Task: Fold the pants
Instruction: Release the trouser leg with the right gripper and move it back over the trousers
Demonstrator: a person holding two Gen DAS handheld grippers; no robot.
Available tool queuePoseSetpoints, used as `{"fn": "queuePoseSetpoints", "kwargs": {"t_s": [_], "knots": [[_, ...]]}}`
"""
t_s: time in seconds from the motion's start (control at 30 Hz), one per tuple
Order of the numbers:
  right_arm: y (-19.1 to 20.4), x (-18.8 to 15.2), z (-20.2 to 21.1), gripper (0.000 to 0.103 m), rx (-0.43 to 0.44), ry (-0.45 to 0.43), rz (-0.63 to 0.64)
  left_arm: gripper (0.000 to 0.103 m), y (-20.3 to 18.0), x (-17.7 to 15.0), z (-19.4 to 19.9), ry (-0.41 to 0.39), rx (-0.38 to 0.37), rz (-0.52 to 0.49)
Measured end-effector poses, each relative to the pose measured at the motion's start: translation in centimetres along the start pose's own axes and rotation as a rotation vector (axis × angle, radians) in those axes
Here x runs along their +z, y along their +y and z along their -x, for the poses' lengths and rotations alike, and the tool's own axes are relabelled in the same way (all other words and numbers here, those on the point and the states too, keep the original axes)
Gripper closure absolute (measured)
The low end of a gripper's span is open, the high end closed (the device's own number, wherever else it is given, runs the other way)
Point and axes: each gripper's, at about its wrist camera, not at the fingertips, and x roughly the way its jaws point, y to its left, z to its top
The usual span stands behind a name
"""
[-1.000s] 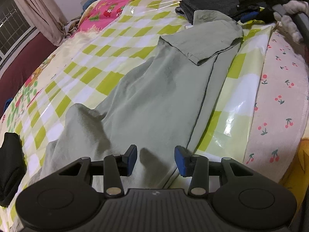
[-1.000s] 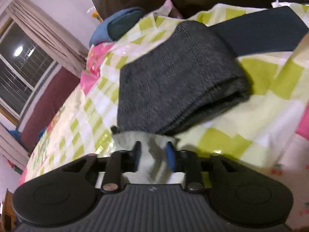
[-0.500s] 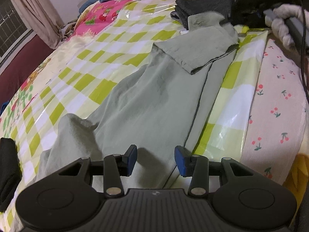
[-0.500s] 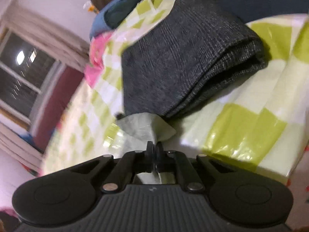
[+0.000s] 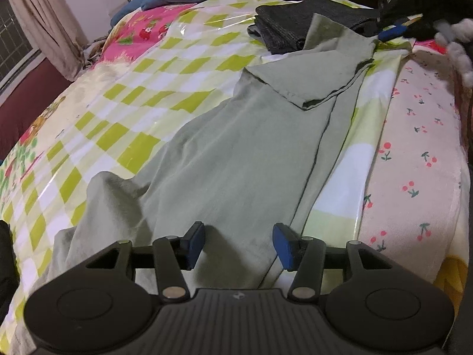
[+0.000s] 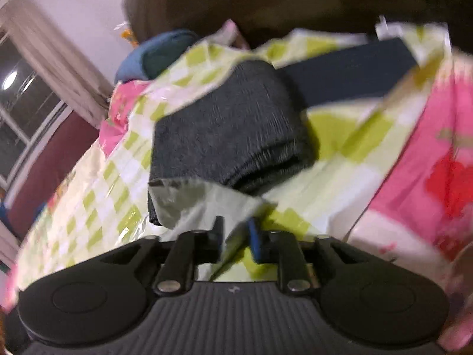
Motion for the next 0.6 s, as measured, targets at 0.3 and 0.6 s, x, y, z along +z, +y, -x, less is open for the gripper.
{"fn": "queuePoseSetpoints", "kwargs": {"t_s": [0.3, 0.6], "knots": [[9.1, -4.6, 0.8, 0.056, 0.147, 0.116, 0.65, 0.038, 0.3, -0.6, 0.8, -0.008, 0.011, 0.02], [9.2, -5.9, 0.9, 0.056, 0.03, 0.113, 0.863, 0.038, 0.6, -0.6, 1.0, -0.022, 0.003, 0.027]]}}
